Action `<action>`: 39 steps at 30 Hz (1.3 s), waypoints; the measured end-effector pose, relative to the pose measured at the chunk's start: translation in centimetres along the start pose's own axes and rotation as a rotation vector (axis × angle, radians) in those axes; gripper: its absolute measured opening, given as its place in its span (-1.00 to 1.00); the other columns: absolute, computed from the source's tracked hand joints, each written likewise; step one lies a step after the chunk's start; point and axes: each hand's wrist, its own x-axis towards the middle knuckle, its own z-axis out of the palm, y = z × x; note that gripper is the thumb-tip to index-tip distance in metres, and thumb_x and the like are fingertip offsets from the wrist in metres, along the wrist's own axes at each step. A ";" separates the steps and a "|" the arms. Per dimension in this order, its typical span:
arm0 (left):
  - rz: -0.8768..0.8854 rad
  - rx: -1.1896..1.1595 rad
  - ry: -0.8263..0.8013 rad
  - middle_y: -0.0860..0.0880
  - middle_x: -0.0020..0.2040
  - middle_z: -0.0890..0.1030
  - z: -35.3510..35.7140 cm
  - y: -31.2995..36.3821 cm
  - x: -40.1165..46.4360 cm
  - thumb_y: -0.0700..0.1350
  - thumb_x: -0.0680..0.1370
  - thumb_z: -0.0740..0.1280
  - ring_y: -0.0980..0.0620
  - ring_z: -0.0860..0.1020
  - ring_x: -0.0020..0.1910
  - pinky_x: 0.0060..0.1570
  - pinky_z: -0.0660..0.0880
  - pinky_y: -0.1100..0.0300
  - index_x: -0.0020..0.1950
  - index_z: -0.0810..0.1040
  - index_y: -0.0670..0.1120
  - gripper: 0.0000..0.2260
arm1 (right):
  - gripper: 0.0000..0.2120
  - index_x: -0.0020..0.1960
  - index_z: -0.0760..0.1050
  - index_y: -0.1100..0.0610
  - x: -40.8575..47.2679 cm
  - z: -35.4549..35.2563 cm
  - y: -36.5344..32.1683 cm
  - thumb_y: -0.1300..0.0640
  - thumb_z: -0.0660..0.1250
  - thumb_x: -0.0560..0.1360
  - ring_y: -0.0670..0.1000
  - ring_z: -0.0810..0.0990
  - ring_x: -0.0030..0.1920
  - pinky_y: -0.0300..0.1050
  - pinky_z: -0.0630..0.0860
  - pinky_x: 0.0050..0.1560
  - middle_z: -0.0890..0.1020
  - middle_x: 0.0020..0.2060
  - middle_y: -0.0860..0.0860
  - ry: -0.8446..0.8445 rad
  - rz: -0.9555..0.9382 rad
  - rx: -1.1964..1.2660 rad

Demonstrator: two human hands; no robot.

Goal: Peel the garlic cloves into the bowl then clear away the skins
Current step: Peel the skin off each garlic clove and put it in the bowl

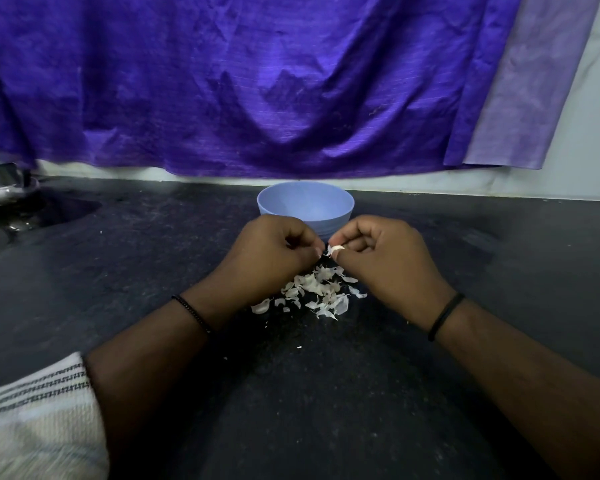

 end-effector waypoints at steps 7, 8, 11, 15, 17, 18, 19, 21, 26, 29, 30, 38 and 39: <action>-0.029 -0.176 0.000 -0.02 -0.26 0.71 0.2 0.3 0.0 -0.19 0.46 0.51 0.12 0.61 -0.30 -0.23 0.57 0.20 -0.15 0.71 -0.08 -0.98 | -0.94 -0.11 0.65 0.11 0.2 -0.1 -0.2 0.22 0.51 0.45 -0.15 0.62 -0.35 -0.24 0.52 -0.28 0.71 -0.32 0.02 -0.030 0.064 0.231; -0.040 -0.185 0.001 -0.03 -0.26 0.71 0.3 0.4 0.0 -0.19 0.47 0.51 0.13 0.61 -0.31 -0.24 0.57 0.22 -0.15 0.71 -0.10 -0.99 | -0.95 -0.12 0.65 0.11 0.2 0.0 -0.1 0.22 0.50 0.45 -0.15 0.62 -0.35 -0.26 0.51 -0.28 0.71 -0.32 0.02 -0.024 0.062 0.232; -0.069 -0.156 0.005 -0.05 -0.28 0.70 0.5 0.5 0.0 -0.18 0.49 0.48 0.20 0.55 -0.39 -0.33 0.49 0.27 -0.17 0.69 -0.11 -0.95 | -0.95 -0.13 0.66 0.13 0.0 0.1 -0.2 0.22 0.51 0.44 -0.21 0.59 -0.38 -0.34 0.48 -0.32 0.70 -0.34 -0.01 -0.005 0.048 0.212; -0.076 -0.104 -0.050 -0.05 -0.30 0.67 0.4 0.6 0.0 -0.17 0.53 0.43 0.20 0.51 -0.43 -0.37 0.47 0.25 -0.18 0.65 -0.09 -0.91 | -0.94 -0.13 0.66 0.15 -0.2 0.3 -0.5 0.23 0.53 0.43 -0.18 0.60 -0.39 -0.30 0.51 -0.32 0.70 -0.34 0.01 0.005 0.060 0.235; -0.046 -0.095 -0.056 -0.02 -0.33 0.64 0.2 0.7 0.1 -0.19 0.53 0.42 0.18 0.51 -0.41 -0.35 0.48 0.22 -0.18 0.64 -0.09 -0.91 | -0.95 -0.16 0.66 0.14 -0.1 0.2 -0.7 0.22 0.53 0.43 -0.13 0.59 -0.39 -0.21 0.55 -0.30 0.69 -0.36 0.03 0.000 0.086 0.266; -0.039 -0.104 -0.051 -0.01 -0.34 0.63 0.1 0.7 0.1 -0.21 0.53 0.43 0.17 0.51 -0.40 -0.34 0.48 0.21 -0.19 0.64 -0.10 -0.90 | -0.95 -0.16 0.67 0.13 0.0 0.2 -0.8 0.21 0.53 0.43 -0.12 0.59 -0.39 -0.18 0.56 -0.29 0.69 -0.37 0.03 0.000 0.087 0.263; -0.034 -0.109 -0.048 0.00 -0.36 0.62 0.1 0.7 0.0 -0.22 0.52 0.43 0.16 0.51 -0.41 -0.34 0.48 0.20 -0.20 0.64 -0.10 -0.89 | -0.95 -0.17 0.67 0.11 0.0 0.1 -0.8 0.20 0.53 0.43 -0.12 0.60 -0.38 -0.17 0.57 -0.28 0.69 -0.36 0.01 0.000 0.075 0.230; -0.031 -0.097 -0.046 -0.02 -0.38 0.63 0.0 0.6 0.0 -0.23 0.50 0.44 0.15 0.52 -0.43 -0.35 0.48 0.19 -0.23 0.64 -0.09 -0.88 | -0.96 -0.17 0.68 0.08 -0.1 0.2 -1.0 0.16 0.51 0.45 -0.17 0.61 -0.36 -0.26 0.54 -0.29 0.70 -0.35 -0.03 -0.008 0.013 0.078; -0.061 -0.098 -0.037 -0.12 -0.39 0.65 0.1 0.7 -0.1 -0.24 0.47 0.47 0.10 0.54 -0.46 -0.39 0.47 0.20 -0.30 0.66 -0.07 -0.84 | -0.88 -0.18 0.66 0.05 -0.3 0.4 -1.1 0.19 0.44 0.51 -0.24 0.59 -0.35 -0.44 0.44 -0.35 0.67 -0.35 -0.11 -0.019 -0.022 -0.063; -0.089 -0.106 -0.025 -0.13 -0.42 0.64 0.2 0.8 -0.2 -0.26 0.47 0.46 0.10 0.54 -0.48 -0.36 0.48 0.16 -0.29 0.67 -0.11 -0.85 | -0.84 -0.19 0.66 0.08 -0.2 0.7 -0.9 0.26 0.39 0.52 -0.23 0.59 -0.35 -0.42 0.46 -0.34 0.67 -0.35 -0.10 0.001 -0.011 -0.040; -0.096 -0.102 -0.021 -0.13 -0.43 0.64 0.2 0.8 -0.1 -0.26 0.47 0.46 0.09 0.54 -0.48 -0.35 0.49 0.15 -0.29 0.67 -0.12 -0.86 | -0.84 -0.19 0.66 0.09 -0.2 0.9 -0.9 0.27 0.38 0.51 -0.23 0.59 -0.34 -0.41 0.46 -0.34 0.67 -0.34 -0.09 0.011 -0.019 -0.042; -0.131 -0.040 -0.031 -0.13 -0.43 0.64 0.5 0.6 0.1 -0.26 0.47 0.46 0.08 0.54 -0.52 -0.39 0.49 0.20 -0.30 0.68 -0.14 -0.86 | -0.84 -0.18 0.62 0.11 -0.1 1.5 -0.4 0.24 0.34 0.55 -0.16 0.58 -0.28 -0.28 0.49 -0.30 0.67 -0.27 -0.07 0.001 -0.092 -0.218; -0.130 -0.030 -0.030 -0.11 -0.44 0.63 0.6 0.6 0.1 -0.25 0.47 0.46 0.10 0.53 -0.54 -0.41 0.47 0.22 -0.30 0.68 -0.15 -0.86 | -0.84 -0.17 0.61 0.12 0.0 1.6 -0.4 0.23 0.33 0.56 -0.17 0.56 -0.29 -0.33 0.45 -0.32 0.66 -0.27 -0.08 -0.003 -0.106 -0.246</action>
